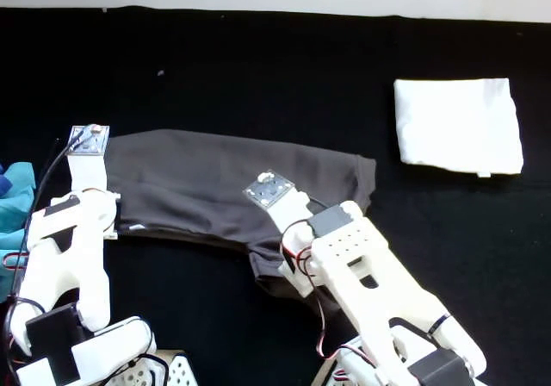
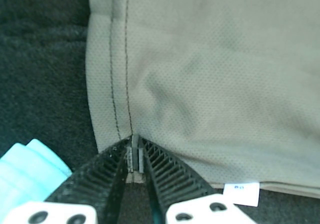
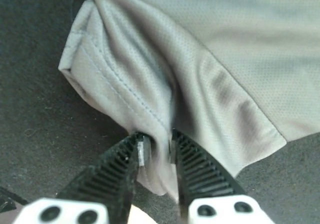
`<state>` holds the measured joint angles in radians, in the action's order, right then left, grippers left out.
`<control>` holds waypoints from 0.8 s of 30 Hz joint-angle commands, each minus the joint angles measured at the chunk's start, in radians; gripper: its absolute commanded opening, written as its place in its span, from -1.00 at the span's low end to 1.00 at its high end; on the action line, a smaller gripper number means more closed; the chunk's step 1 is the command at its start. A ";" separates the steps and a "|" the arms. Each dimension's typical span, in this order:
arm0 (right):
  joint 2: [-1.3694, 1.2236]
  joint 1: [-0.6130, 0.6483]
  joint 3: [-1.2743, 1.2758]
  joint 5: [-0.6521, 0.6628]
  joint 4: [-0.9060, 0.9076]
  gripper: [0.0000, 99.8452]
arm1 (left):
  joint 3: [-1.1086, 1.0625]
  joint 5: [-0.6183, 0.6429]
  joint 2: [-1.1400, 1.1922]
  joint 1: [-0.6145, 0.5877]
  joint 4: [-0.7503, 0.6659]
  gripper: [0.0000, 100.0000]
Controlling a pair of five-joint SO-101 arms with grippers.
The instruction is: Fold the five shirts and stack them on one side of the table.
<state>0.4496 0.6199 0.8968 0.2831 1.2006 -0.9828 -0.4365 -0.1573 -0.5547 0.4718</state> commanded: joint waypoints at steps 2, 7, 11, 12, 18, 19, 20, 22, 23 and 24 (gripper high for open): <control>0.033 -0.013 -0.030 0.012 0.007 -0.84 | -0.001 -0.006 0.001 0.004 -0.029 -0.98; 0.031 -0.013 -0.025 0.012 0.001 -0.85 | -0.001 -0.006 0.001 0.004 -0.029 -0.98; 0.031 -0.013 -0.024 0.012 0.001 -1.00 | -0.001 -0.006 0.001 0.004 -0.029 -0.98; 0.031 -0.013 -0.022 0.012 0.001 -0.98 | -0.001 -0.006 0.001 0.004 -0.029 -0.98; 0.044 -0.008 -0.065 0.011 0.058 -0.99 | -0.001 -0.006 0.001 0.004 -0.029 -0.98; 0.044 -0.008 -0.087 0.011 0.081 -0.99 | -0.001 -0.006 0.001 0.004 -0.029 -0.98; 0.044 -0.008 -0.105 0.012 0.104 -0.99 | -0.001 -0.006 0.001 0.004 -0.029 -0.98; 0.044 -0.007 -0.145 0.012 0.151 -0.99 | -0.001 -0.006 0.001 0.004 -0.029 -0.98; 0.044 -0.007 -0.159 0.012 0.171 -0.99 | -0.001 -0.006 0.001 0.004 -0.029 -0.98; 0.044 -0.007 -0.166 0.012 0.185 -0.99 | -0.001 -0.006 0.001 0.004 -0.029 -0.98</control>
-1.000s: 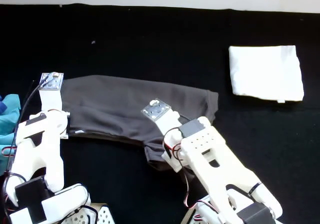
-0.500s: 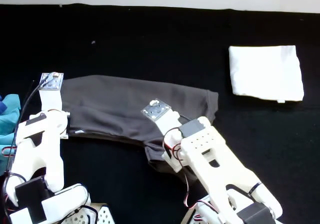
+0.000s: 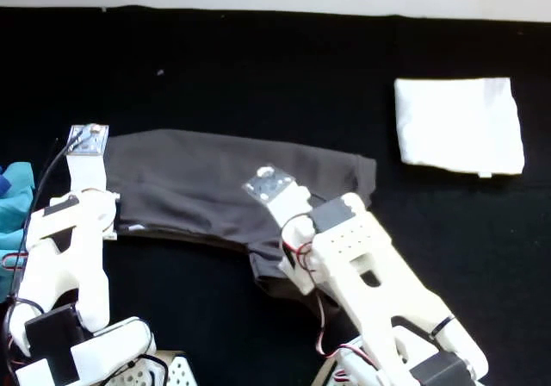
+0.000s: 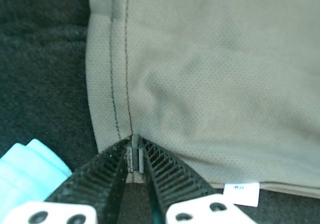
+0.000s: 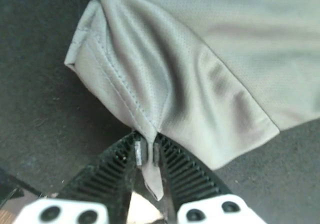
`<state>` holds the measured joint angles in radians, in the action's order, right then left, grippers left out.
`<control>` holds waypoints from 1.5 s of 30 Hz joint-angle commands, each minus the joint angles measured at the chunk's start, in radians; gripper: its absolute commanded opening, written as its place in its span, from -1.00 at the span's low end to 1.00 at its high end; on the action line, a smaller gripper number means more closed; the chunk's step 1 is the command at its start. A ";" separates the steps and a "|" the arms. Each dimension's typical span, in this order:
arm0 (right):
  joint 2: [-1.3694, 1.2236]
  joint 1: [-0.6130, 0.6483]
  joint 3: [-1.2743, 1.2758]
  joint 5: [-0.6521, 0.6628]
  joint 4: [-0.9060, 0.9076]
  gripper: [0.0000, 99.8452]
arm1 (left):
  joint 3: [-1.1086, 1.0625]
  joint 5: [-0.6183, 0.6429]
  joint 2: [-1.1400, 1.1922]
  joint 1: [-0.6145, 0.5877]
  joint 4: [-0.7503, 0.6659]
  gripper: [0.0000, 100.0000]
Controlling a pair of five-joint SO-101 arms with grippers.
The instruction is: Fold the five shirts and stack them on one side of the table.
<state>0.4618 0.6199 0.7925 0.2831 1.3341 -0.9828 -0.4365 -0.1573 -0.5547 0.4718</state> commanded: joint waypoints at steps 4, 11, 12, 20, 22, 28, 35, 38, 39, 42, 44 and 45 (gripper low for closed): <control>0.031 -0.002 -0.059 0.008 0.062 -0.99 | -0.001 -0.006 0.001 0.004 -0.029 -0.98; 0.025 0.102 0.131 0.006 -0.110 -0.99 | -0.001 -0.006 0.001 0.004 -0.029 -0.98; 0.021 0.102 0.148 0.006 -0.134 -0.99 | -0.001 -0.006 0.001 0.004 -0.029 -0.98; 0.030 0.108 0.170 0.006 -0.096 -0.71 | -0.001 -0.006 0.001 0.004 -0.029 -0.98; 0.030 0.131 0.176 0.012 -0.082 -0.60 | -0.001 -0.006 0.001 0.004 -0.029 -0.98; 0.021 0.213 0.179 0.008 -0.087 -0.65 | -0.001 -0.006 0.001 0.004 -0.029 -0.98; 0.018 0.159 0.280 0.012 -0.237 -0.66 | -0.001 -0.006 0.001 0.004 -0.029 -0.98; 0.018 0.134 0.354 0.012 -0.311 -0.66 | -0.001 -0.006 0.001 0.004 -0.029 -0.98; 0.018 0.134 0.369 0.012 -0.320 -0.66 | -0.001 -0.006 0.001 0.004 -0.029 -0.98; 0.018 0.133 0.389 0.012 -0.326 -0.66 | -0.001 -0.006 0.001 0.004 -0.029 -0.98; 0.016 0.117 0.394 0.012 -0.335 -0.66 | -0.001 -0.006 0.001 0.004 -0.029 -0.98; 0.008 0.097 0.395 0.014 -0.351 -0.66 | -0.001 -0.006 0.001 0.004 -0.029 -0.98</control>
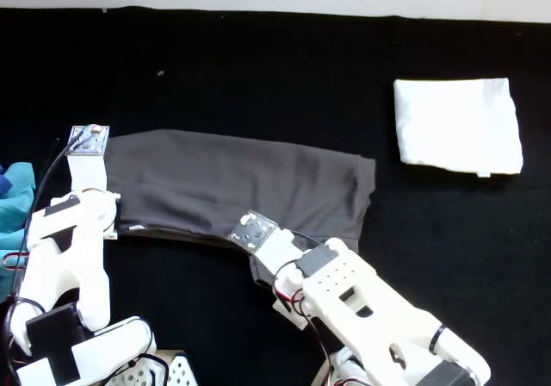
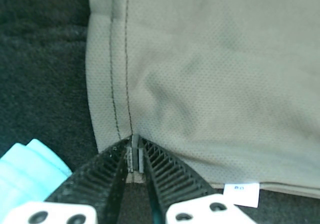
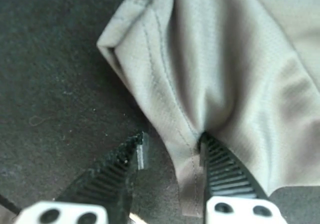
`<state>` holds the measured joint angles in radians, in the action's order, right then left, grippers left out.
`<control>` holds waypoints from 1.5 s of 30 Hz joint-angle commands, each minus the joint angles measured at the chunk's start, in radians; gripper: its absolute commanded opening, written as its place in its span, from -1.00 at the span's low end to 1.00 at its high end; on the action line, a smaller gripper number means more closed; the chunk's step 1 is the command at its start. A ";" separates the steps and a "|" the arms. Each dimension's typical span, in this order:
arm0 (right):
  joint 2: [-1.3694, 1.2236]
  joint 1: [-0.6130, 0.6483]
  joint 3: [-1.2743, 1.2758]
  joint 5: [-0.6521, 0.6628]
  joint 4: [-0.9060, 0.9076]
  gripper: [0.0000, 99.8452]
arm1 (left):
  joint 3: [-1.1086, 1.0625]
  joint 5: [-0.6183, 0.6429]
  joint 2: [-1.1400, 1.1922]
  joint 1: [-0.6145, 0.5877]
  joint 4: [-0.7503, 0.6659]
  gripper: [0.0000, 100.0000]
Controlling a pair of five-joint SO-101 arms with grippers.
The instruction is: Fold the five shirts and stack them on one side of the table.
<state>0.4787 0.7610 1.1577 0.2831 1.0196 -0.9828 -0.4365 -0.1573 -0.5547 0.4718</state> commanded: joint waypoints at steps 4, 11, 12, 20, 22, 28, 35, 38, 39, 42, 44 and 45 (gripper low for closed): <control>-0.145 -0.145 0.005 0.086 -0.047 -0.66 | -0.001 -0.006 0.001 0.004 -0.029 -0.98; -0.395 -0.153 -0.173 0.086 0.044 -0.99 | -0.001 -0.006 0.001 0.004 -0.029 -0.98; -0.404 -0.153 -0.182 0.084 0.045 -0.99 | -0.001 -0.006 0.001 0.004 -0.029 -0.98; -0.220 -0.159 -0.231 0.087 0.162 -0.99 | -0.001 -0.006 0.001 0.004 -0.029 -0.98; -0.128 -0.159 -0.262 0.089 0.237 -0.99 | -0.001 -0.006 0.001 0.004 -0.029 -0.98; 0.022 -0.217 -0.380 0.143 0.354 -0.99 | -0.001 -0.006 0.001 0.004 -0.029 -0.98; -0.147 -0.427 -0.561 0.241 0.303 -0.99 | -0.001 -0.006 0.001 0.004 -0.029 -0.98; -0.274 -0.460 -0.684 0.242 0.274 -0.99 | -0.001 -0.006 0.001 0.004 -0.029 -0.98; -0.318 -0.460 -0.728 0.242 0.274 -0.99 | -0.001 -0.006 0.001 0.004 -0.029 -0.98; -0.447 -0.456 -0.863 0.239 0.280 -0.99 | -0.001 -0.006 0.001 0.004 -0.029 -0.98; -0.527 -0.456 -0.949 0.239 0.280 -0.98 | -0.001 -0.006 0.001 0.004 -0.029 -0.98; -0.561 -0.456 -0.983 0.238 0.282 -0.98 | -0.001 -0.006 0.001 0.004 -0.029 -0.98</control>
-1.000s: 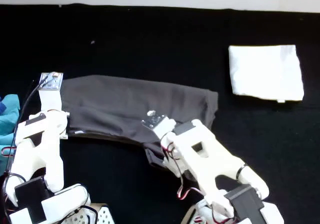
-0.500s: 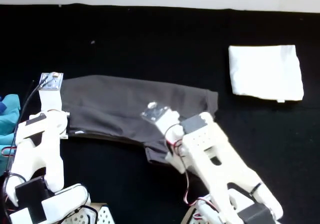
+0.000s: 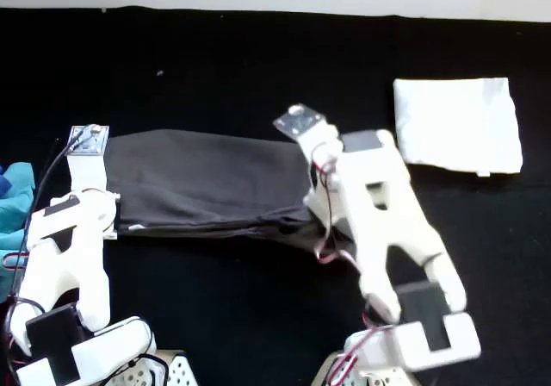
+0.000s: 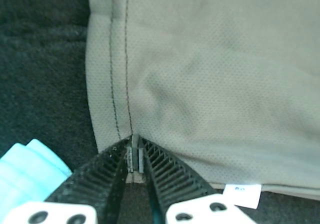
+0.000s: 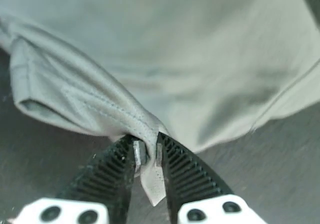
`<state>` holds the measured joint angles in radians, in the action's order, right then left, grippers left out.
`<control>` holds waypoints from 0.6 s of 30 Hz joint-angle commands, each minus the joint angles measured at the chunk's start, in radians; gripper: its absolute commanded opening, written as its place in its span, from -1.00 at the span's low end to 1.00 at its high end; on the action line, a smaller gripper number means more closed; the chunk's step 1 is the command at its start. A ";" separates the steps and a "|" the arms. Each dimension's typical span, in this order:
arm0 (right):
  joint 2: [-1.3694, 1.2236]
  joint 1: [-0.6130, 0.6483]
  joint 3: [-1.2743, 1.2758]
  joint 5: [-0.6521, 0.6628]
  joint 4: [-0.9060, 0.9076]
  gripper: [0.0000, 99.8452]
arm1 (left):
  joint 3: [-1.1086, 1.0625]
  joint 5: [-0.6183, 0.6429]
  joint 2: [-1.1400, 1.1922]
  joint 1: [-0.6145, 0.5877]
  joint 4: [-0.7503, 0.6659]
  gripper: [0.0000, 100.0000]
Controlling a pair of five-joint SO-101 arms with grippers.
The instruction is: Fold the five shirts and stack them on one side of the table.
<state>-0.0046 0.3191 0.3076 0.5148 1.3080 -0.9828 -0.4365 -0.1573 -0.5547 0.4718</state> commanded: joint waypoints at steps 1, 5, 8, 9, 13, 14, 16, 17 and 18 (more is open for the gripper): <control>-0.113 -0.015 -0.168 0.006 0.008 -0.95 | -0.001 -0.006 0.001 0.004 -0.029 -0.98; -0.191 -0.019 -0.305 -0.078 0.070 -0.72 | -0.001 -0.006 0.001 0.004 -0.029 -0.98; -0.194 -0.045 -0.380 -0.138 0.068 -0.70 | -0.001 -0.006 0.001 0.004 -0.029 -0.98; -0.194 -0.056 -0.404 -0.169 0.067 -0.71 | -0.001 -0.006 0.001 0.004 -0.029 -0.98; -0.188 -0.094 -0.466 -0.290 0.087 -0.72 | -0.001 -0.006 0.001 0.004 -0.029 -0.98; -0.180 -0.094 -0.476 -0.290 0.119 -0.72 | -0.001 -0.006 0.001 0.004 -0.029 -0.98; -0.150 -0.077 -0.475 -0.265 0.179 -0.72 | -0.001 -0.006 0.001 0.004 -0.029 -0.98; -0.130 -0.054 -0.475 -0.253 0.216 -0.73 | -0.001 -0.006 0.001 0.004 -0.029 -0.98; -0.107 -0.030 -0.475 -0.242 0.249 -0.73 | -0.001 -0.006 0.001 0.004 -0.029 -0.98</control>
<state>-0.1933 0.2455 -0.1235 0.2539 1.4799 -0.9828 -0.4365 -0.1573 -0.5547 0.4718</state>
